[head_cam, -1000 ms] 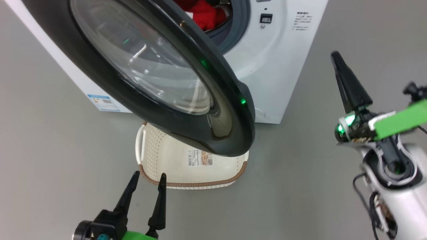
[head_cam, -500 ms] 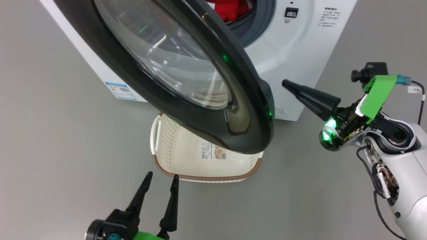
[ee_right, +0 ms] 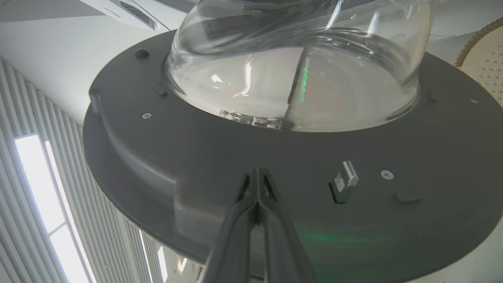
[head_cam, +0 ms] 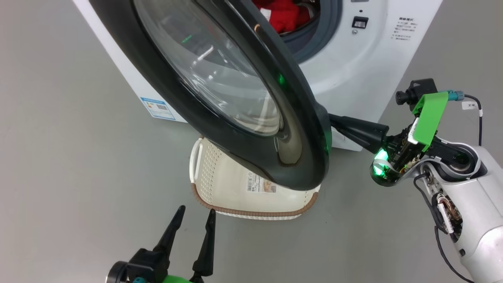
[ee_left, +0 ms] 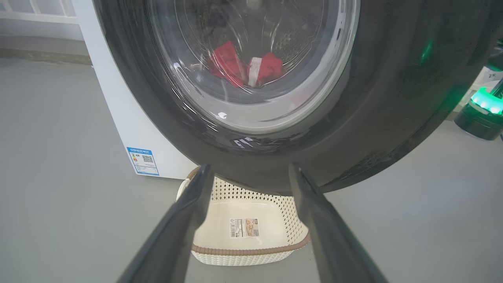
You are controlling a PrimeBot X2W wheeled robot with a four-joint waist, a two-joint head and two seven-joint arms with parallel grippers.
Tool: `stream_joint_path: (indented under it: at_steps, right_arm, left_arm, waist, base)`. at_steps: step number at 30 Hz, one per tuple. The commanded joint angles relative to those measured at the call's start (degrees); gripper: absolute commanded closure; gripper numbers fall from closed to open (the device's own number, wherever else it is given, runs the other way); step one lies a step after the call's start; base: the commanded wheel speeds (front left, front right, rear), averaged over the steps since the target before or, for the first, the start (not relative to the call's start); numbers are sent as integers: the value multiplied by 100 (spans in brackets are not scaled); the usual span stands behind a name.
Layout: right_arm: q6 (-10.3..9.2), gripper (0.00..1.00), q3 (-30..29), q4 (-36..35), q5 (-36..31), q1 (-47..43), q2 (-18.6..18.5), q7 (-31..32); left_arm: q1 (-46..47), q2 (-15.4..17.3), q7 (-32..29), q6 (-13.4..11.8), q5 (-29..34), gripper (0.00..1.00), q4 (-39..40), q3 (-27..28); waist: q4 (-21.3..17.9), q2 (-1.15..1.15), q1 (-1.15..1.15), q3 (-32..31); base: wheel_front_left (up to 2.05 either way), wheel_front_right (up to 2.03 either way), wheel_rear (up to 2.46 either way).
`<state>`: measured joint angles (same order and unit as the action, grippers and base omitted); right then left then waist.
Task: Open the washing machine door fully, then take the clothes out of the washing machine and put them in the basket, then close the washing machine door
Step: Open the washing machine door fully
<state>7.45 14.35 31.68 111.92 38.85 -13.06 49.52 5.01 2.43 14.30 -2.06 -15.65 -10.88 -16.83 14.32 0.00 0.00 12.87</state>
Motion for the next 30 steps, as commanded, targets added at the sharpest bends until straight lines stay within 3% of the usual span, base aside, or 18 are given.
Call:
stream_joint_path:
  at_steps: [1, 30]
  right_arm:
    - [3, 100, 108, -135, -40, -80, 96, 78]
    - [3, 100, 391, -367, -518, -981, 864, 193]
  left_arm:
    - [28, 44, 70, -47, -25, 0, 104, 150]
    - [-386, 44, 70, -42, 37, 0, 130, 272]
  waist:
    - [75, 0, 0, -82]
    - [1236, 0, 0, -698]
  base:
    - [0, 0, 0]
    - [0, 0, 0]
